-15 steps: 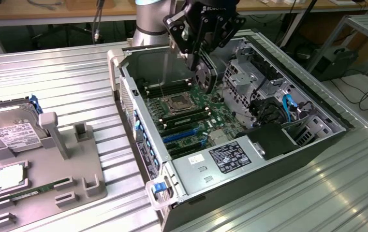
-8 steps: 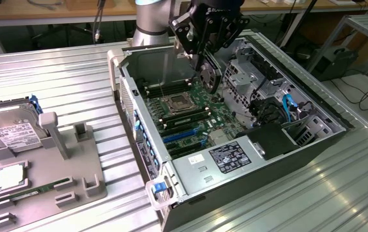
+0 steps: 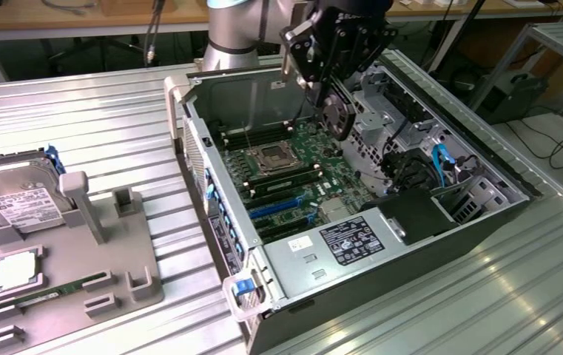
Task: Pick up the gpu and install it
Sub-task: 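Pick up the gpu and move the gpu toward the slot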
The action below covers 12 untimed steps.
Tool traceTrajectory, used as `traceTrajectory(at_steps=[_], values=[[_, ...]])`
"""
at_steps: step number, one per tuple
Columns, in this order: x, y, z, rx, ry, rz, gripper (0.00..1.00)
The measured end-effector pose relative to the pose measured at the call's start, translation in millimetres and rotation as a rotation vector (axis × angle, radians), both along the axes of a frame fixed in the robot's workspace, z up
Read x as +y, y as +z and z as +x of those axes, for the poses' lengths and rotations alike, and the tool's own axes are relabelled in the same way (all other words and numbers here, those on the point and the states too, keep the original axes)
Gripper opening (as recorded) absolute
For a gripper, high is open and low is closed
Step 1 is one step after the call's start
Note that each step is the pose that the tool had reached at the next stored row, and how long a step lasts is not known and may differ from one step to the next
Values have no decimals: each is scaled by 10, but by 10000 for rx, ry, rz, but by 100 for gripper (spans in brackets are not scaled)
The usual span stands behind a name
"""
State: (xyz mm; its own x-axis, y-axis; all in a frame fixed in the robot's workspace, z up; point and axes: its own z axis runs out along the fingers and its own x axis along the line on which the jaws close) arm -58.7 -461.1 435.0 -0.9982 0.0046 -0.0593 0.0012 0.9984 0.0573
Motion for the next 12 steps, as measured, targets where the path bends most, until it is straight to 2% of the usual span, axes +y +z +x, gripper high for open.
traceTrajectory(at_steps=[4, 12], values=[[0, -1, 88, 24, 1, 2, 27], [1, -1, 88, 24, -1, 0, 27]])
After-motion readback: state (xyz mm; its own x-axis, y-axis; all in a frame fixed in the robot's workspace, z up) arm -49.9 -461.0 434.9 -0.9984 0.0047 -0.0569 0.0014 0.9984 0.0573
